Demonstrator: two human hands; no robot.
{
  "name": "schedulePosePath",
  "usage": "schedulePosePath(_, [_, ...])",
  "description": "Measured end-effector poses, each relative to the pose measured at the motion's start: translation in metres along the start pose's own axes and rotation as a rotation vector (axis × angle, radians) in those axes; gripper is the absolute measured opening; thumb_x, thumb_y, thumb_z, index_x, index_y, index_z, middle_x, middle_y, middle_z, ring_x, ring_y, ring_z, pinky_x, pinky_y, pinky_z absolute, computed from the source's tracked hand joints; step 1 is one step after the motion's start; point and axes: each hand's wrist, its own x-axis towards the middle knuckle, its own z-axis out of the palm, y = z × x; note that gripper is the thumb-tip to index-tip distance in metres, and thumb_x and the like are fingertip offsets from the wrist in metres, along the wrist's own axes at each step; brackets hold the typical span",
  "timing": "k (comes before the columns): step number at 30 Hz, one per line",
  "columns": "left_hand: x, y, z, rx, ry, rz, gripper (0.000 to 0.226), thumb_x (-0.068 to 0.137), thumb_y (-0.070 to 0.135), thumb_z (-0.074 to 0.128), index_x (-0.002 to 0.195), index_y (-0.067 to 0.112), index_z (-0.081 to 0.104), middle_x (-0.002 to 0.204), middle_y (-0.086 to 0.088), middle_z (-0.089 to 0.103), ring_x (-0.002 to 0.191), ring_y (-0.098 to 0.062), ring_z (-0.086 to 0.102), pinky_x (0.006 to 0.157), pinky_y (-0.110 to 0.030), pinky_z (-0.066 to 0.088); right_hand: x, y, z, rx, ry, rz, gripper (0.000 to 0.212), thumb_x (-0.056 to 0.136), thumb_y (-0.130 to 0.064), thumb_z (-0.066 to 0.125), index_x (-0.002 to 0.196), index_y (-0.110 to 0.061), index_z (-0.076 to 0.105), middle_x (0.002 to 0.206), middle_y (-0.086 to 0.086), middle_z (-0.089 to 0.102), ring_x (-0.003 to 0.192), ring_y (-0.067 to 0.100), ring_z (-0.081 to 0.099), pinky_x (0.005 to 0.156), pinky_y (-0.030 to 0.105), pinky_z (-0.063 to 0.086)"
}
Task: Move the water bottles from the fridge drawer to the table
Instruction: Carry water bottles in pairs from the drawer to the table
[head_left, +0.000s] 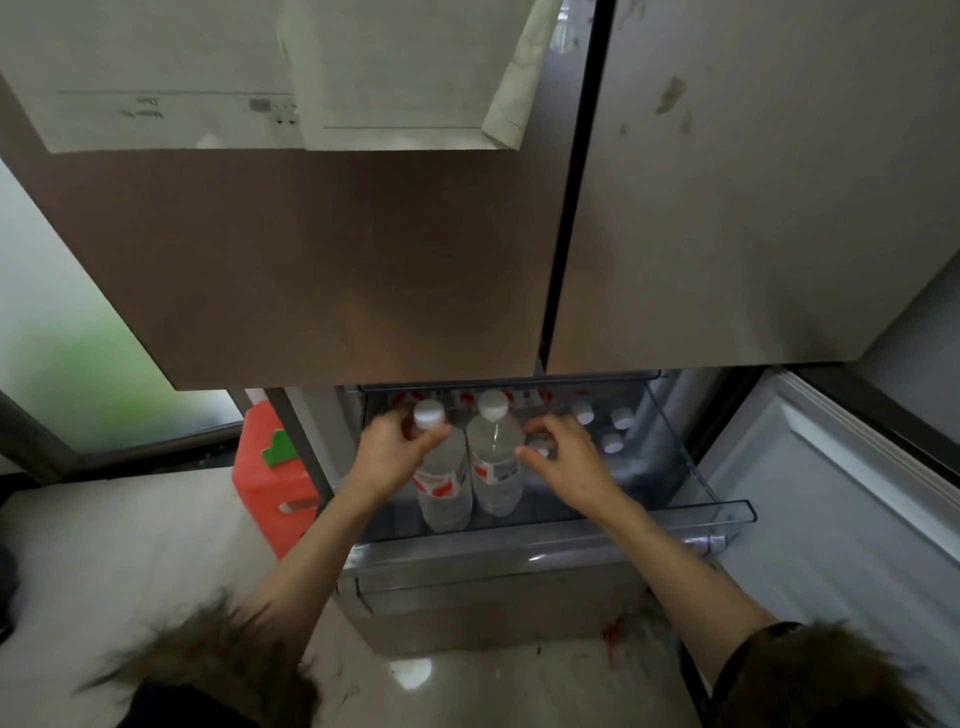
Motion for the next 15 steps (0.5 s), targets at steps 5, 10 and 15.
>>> schedulePosePath(5, [0.004,-0.005,0.006,-0.012,-0.101,0.123,0.033,0.081,0.026,0.068,0.108,0.009,0.062,0.106,-0.009,0.061,0.098,-0.024,0.057,0.077,-0.027,0.042,0.007,-0.005,0.005,0.167,-0.039,0.059,0.046,0.088,-0.029,0.062,0.127,-0.011,0.045,0.127,0.005,0.054,0.109,0.014,0.051,0.086,0.023,0.038])
schedulePosePath(10, [0.001,-0.017,0.003,-0.068,-0.18,0.143,0.04,0.085,0.022,0.063,0.122,0.011,0.052,0.117,-0.007,0.056,0.103,-0.017,0.052,0.086,-0.023,0.041,0.015,-0.007,0.015,0.144,-0.087,0.003,0.061,0.085,-0.035,0.063,0.14,-0.025,0.036,0.137,0.009,0.041,0.12,0.024,0.046,0.098,0.031,0.041])
schedulePosePath(15, [-0.002,-0.03,0.002,-0.195,-0.231,0.122,0.038,0.087,0.031,0.058,0.121,0.026,0.043,0.121,0.005,0.054,0.115,-0.012,0.052,0.102,-0.038,0.042,0.013,-0.008,0.02,0.269,-0.149,0.035,0.067,0.079,-0.033,0.071,0.136,-0.021,0.036,0.136,0.0,0.044,0.124,0.014,0.043,0.106,0.036,0.037])
